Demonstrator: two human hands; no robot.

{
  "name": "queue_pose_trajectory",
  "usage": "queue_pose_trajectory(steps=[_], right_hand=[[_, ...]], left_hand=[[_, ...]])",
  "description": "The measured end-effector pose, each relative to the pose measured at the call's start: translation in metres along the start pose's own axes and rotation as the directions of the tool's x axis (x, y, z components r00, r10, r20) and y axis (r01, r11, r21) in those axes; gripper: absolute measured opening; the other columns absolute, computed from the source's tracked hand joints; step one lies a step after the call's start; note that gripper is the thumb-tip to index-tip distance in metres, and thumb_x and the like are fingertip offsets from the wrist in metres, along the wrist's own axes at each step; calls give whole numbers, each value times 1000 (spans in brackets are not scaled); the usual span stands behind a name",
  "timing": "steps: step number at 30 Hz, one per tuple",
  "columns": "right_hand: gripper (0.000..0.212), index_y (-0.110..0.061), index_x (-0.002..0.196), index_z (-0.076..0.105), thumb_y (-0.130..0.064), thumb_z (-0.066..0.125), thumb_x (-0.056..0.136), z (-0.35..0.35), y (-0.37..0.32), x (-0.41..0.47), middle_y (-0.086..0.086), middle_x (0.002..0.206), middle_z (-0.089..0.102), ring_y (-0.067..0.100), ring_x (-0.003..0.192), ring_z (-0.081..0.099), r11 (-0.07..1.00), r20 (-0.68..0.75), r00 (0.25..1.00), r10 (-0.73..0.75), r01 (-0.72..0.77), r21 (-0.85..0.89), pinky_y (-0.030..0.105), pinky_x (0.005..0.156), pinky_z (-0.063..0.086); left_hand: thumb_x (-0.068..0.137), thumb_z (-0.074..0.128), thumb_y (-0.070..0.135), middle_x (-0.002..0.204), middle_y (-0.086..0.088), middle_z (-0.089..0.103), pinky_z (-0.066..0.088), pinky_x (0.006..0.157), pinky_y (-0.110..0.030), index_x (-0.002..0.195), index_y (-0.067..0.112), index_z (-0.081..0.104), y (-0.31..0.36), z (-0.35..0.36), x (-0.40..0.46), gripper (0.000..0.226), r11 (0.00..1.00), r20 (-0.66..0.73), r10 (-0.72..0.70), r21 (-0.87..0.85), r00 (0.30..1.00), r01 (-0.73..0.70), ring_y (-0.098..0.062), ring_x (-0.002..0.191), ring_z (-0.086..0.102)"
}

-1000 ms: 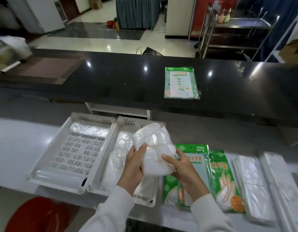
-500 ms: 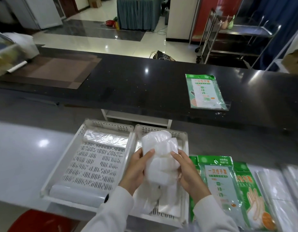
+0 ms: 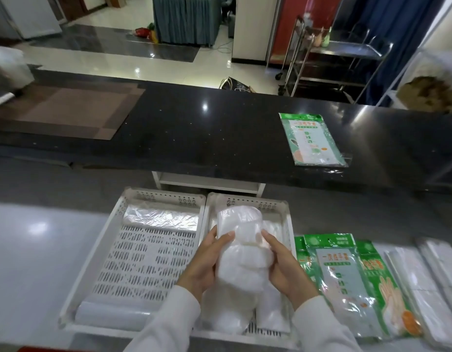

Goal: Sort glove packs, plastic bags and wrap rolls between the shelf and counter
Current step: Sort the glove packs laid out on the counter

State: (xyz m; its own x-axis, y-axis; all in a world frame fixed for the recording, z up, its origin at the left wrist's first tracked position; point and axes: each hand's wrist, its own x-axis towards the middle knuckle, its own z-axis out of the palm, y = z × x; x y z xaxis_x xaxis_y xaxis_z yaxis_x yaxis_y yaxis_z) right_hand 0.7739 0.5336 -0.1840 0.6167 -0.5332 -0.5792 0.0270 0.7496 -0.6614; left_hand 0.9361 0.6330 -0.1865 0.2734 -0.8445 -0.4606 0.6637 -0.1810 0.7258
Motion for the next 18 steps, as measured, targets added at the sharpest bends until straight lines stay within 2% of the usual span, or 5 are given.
queue_pose_trajectory(steps=[3,8,11,14,18], right_hand=[[48,-9,128,72,-31,83,87,3,2,2,23,127,72,40,117,71,992,-14,994,-111,110,-68,60,100,56],[50,-7,129,65,-8,84,83,9,4,9,23,120,75,43,109,73,956,-38,971,-237,226,-188,52,84,63],[48,-7,129,65,-5,83,84,10,3,13,19,116,77,40,107,75,940,-72,962,-262,238,-243,53,86,63],[46,-11,127,66,-6,83,85,8,3,17,17,117,77,38,107,75,940,-82,960,-267,241,-241,53,88,63],[44,-14,127,67,-7,82,87,7,2,23,17,119,77,38,109,75,951,-86,965,-247,225,-213,54,89,63]], left_hand=[[95,72,20,126,-20,72,60,93,-51,137,15,62,3,-7,1,43,1000,7,-6,21,1000,6,-40,116,70],[95,72,16,124,-21,73,62,87,-49,134,8,63,10,-11,8,41,999,-4,-18,27,1000,18,-41,113,71],[92,76,18,121,-19,75,63,84,-46,131,10,65,14,-11,14,41,999,-41,-12,47,999,14,-39,110,73],[84,85,24,111,-13,79,64,75,-39,126,13,67,17,-8,17,48,990,-88,-4,138,996,17,-34,100,77],[77,90,9,102,-5,81,63,67,-37,125,13,59,16,-8,28,58,993,-191,54,113,980,-32,-30,92,79]])
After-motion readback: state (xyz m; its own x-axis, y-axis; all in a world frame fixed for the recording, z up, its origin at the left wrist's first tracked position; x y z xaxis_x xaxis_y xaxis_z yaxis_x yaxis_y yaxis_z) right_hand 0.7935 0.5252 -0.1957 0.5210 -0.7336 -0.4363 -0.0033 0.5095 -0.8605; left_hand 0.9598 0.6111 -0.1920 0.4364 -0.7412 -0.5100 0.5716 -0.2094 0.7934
